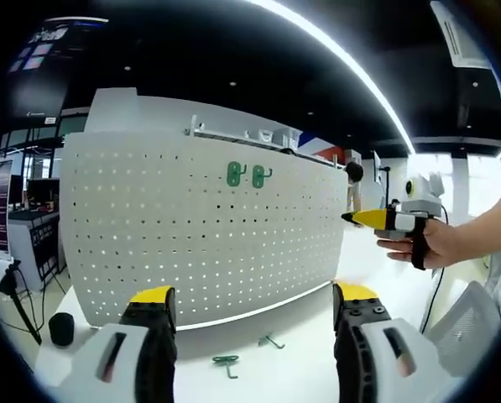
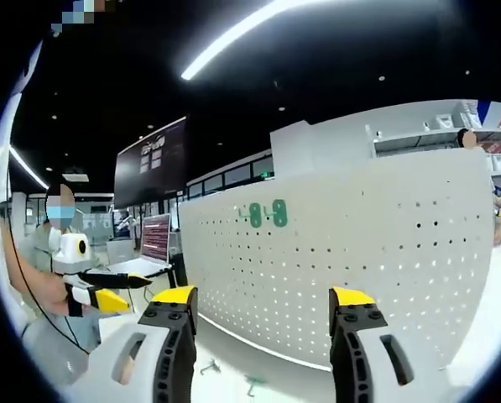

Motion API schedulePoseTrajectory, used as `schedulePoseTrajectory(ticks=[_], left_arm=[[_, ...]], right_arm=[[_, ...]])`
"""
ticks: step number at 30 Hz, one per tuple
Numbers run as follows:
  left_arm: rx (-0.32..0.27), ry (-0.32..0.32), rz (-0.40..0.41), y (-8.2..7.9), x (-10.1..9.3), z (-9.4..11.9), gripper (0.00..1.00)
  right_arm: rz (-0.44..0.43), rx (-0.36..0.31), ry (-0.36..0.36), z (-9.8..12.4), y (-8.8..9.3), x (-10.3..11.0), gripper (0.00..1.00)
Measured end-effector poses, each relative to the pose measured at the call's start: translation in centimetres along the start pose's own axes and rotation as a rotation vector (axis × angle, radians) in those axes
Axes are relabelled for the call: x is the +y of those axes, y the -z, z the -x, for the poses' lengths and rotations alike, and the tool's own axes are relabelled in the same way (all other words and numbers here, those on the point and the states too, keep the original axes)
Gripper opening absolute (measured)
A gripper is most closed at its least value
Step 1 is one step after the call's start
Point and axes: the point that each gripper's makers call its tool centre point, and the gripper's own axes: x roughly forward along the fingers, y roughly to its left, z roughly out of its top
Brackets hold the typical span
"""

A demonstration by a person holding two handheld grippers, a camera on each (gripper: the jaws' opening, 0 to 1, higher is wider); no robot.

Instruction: Insert the hook assembly into the mounting plate slot until the hook locks in place.

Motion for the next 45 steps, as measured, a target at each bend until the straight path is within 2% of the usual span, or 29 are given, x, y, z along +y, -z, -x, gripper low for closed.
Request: schedulePoseTrajectory(ticks=[8,20,31,42,45], left_arm=[[-0.009,0.017,0.006,0.1,-0.1,0.2,0.81],[0.003,0.011,-0.001,0.7,0.4,0.9,0.82],[0.014,0.002,0.001,1.4,0.5,1.4,0.83],[0.021,-0.007,0.008,1.8,0.9,1.9,0.83],[0.035,-0.006,0.011,2.3,0.8,2.2,0.83]], right_arm=[[-0.012,0.017,0.001,1.6,1.3,0.3,0.62],[-0.024,0.047,0.016,3.8,3.0,0.3,0.64],[-0.033,0.096,0.022,6.2,5.3,0.5,0.65],[-0.035,0.114,0.037,7.3,5.9,0.6,0.66],[-0.042,0.113,0.038,7.4,5.8,0.6,0.65]])
